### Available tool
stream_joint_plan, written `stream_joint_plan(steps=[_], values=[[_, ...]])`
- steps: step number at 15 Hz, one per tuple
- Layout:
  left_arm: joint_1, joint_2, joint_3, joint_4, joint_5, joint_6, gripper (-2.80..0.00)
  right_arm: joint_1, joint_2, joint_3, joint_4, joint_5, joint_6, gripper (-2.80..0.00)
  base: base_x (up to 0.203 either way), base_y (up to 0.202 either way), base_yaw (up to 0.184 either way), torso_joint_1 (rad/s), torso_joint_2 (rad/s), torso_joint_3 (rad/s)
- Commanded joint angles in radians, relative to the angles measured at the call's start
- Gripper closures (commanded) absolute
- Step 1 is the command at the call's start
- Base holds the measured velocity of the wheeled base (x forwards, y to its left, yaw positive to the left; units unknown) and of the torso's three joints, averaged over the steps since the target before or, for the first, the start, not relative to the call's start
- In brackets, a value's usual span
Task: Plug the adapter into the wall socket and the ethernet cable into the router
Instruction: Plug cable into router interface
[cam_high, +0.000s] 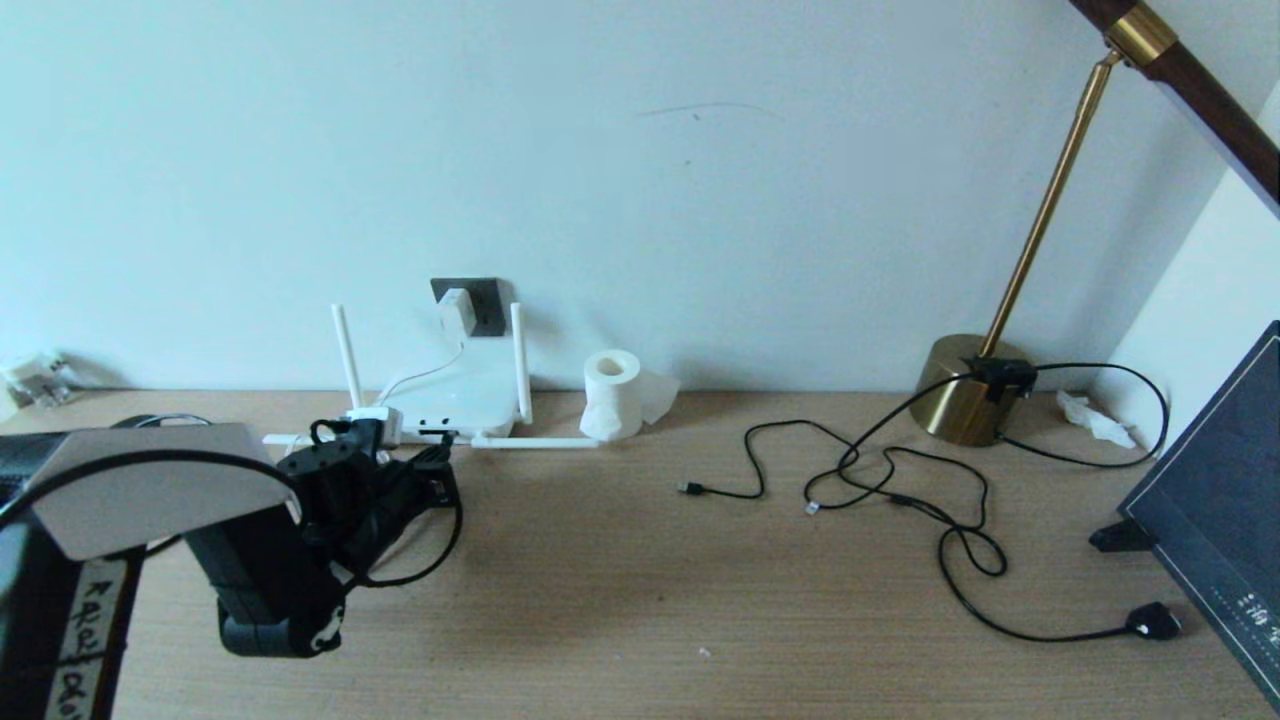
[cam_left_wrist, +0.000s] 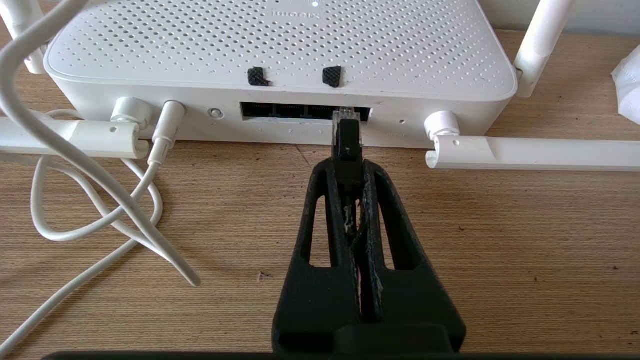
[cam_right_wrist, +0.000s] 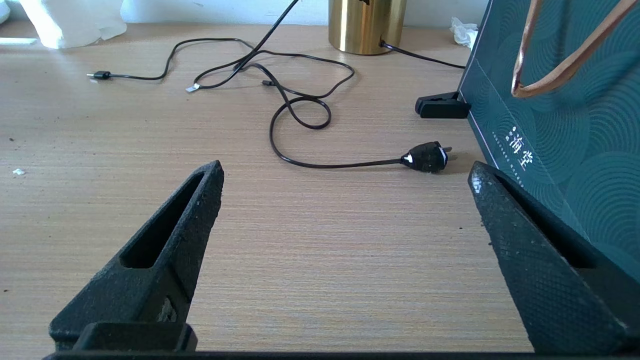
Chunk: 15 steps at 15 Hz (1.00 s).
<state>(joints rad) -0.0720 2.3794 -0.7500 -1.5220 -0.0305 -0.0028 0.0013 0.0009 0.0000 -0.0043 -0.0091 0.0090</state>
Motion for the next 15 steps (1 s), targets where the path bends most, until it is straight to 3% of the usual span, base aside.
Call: stream_joint_plan(steps=[1, 15], values=[[0.0, 0.001, -0.003, -0.008, 0.0, 0.0, 0.0, 0.0, 0.001, 0.001, 0.0, 0.0, 0.0, -2.8, 0.0, 0.0, 0.0, 0.0, 0.0, 0.0], [0.0, 0.001, -0.006, -0.008, 0.001, 0.0, 0.0, 0.0, 0.001, 0.0, -0.002, 0.0, 0.0, -2.8, 0.0, 0.0, 0.0, 0.0, 0.0, 0.0]])
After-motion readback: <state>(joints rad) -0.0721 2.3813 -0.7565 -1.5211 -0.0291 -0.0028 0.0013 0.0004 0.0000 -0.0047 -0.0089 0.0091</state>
